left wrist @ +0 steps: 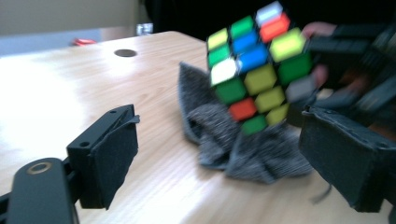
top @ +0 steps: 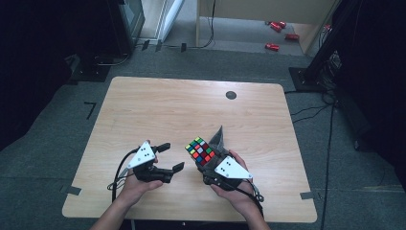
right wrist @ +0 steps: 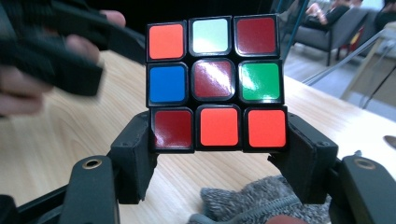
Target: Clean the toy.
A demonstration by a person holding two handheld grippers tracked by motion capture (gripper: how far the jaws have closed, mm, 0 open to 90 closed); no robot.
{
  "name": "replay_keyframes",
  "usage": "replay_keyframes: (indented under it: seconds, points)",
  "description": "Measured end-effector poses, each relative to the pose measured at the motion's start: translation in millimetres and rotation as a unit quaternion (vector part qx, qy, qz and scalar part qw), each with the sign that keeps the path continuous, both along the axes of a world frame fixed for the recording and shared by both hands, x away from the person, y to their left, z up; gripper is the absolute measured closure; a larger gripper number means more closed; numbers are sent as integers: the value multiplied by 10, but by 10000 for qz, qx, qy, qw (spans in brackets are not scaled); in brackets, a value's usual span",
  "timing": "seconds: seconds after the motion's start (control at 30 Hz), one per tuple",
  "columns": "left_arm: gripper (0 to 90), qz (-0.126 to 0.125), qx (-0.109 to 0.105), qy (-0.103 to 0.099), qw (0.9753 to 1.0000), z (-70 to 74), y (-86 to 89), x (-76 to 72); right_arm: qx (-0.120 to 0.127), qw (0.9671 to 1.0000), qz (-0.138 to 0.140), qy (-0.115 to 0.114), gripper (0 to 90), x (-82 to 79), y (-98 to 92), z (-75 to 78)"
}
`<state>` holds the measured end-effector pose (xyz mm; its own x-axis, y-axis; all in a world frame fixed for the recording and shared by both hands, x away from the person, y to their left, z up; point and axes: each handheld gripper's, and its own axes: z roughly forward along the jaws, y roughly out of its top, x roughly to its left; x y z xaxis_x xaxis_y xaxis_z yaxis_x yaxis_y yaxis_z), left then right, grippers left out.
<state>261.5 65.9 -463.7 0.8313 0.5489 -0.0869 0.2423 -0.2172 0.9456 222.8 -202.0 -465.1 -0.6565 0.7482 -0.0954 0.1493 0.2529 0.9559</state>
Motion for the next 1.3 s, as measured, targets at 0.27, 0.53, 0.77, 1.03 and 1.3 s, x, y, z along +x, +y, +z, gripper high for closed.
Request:
replay_keyframes:
  seconds: [0.27, 0.53, 0.77, 1.03, 1.3]
  points:
    - [134, -26, 562, -698, 9960, -79, -136, -109, 512, 9968, 95, 602, 348, -9, -3, 115]
    - [136, -40, 942, -1159, 9888, -132, -234, -193, 892, 9894, 113, 1138, 348, -7, 40, 142]
    - [137, 354, 1284, -1665, 9770, -162, -277, -230, 996, 9807, 370, 1639, 348, 11, 64, 151]
    - [150, 329, 1489, -2059, 9666, -202, -339, -281, 906, 9754, 469, 1956, 347, 24, 115, 143]
    - [304, 133, 1664, -2454, 9550, -263, -399, -353, 857, 9665, 400, 2384, 346, 56, 136, 119]
